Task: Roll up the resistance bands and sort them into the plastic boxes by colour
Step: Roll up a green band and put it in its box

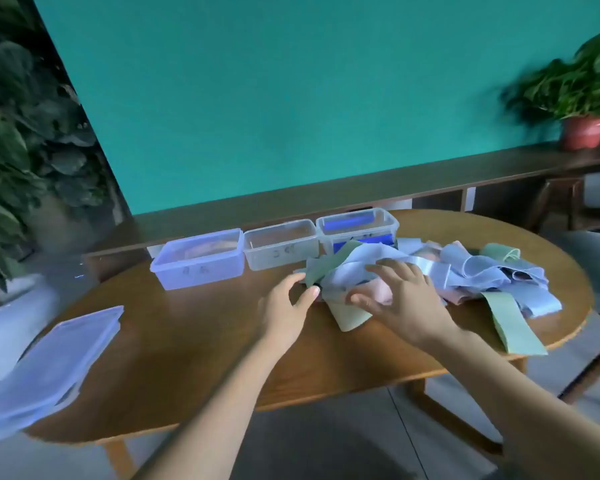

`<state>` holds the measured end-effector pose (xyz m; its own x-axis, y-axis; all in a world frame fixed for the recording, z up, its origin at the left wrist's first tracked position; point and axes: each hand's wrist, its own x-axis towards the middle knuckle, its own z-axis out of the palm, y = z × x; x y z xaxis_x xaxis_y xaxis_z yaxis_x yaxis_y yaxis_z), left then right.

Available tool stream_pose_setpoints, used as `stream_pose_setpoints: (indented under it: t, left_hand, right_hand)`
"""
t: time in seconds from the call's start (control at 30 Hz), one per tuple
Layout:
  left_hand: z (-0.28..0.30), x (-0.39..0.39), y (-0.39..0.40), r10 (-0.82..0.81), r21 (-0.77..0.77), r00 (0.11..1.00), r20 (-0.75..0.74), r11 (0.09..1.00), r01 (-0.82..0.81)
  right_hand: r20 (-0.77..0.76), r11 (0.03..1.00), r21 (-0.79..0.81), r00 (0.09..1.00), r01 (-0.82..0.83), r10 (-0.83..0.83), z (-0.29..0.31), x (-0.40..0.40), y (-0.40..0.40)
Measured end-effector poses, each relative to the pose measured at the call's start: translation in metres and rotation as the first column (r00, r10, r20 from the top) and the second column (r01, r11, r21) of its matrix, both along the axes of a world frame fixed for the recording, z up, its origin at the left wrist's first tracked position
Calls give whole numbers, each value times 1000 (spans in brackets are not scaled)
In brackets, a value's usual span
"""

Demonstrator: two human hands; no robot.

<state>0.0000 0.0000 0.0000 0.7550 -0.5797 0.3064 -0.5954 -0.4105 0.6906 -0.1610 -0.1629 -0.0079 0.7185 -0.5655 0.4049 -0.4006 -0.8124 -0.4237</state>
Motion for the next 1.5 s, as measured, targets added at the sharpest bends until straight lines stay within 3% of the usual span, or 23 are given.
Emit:
stream_pose_setpoints:
  t: [0.1, 0.3, 0.87, 1.0, 1.1, 1.33, 1.5]
  left_hand:
    - [-11, 24, -34, -92, -48, 984, -155, 995, 85]
    - [-32, 41, -98, -129, 6, 959, -251, 991, 135]
    - [-19, -22, -192, -303, -322, 895, -328, 926, 196]
    - [-19, -22, -190, -268, -124, 942, -205, 961, 246]
    - [-18, -11, -174, -213, -95, 969, -124, 975, 202]
    - [-13, -6, -129, -144, -71, 988, -52, 988, 140]
    - [-13, -27, -96, -249, -193, 962, 115, 944, 268]
  right_hand:
    - [-122, 991, -125, 991, 46, -61, -10, 22, -25]
    - [-223, 989, -126, 969, 78, -105, -34, 44, -77]
    - [-37, 978, -86, 981, 189, -193, -25, 15, -154]
    - [-185, 990, -21, 973, 137, -139, -16, 11, -155]
    - [-192, 996, -42, 977, 83, -90, -7, 8, -148]
    - [-114, 997, -65, 992, 49, -56, 15, -14, -128]
    - [109, 999, -33, 994, -22, 25, 20, -43, -102]
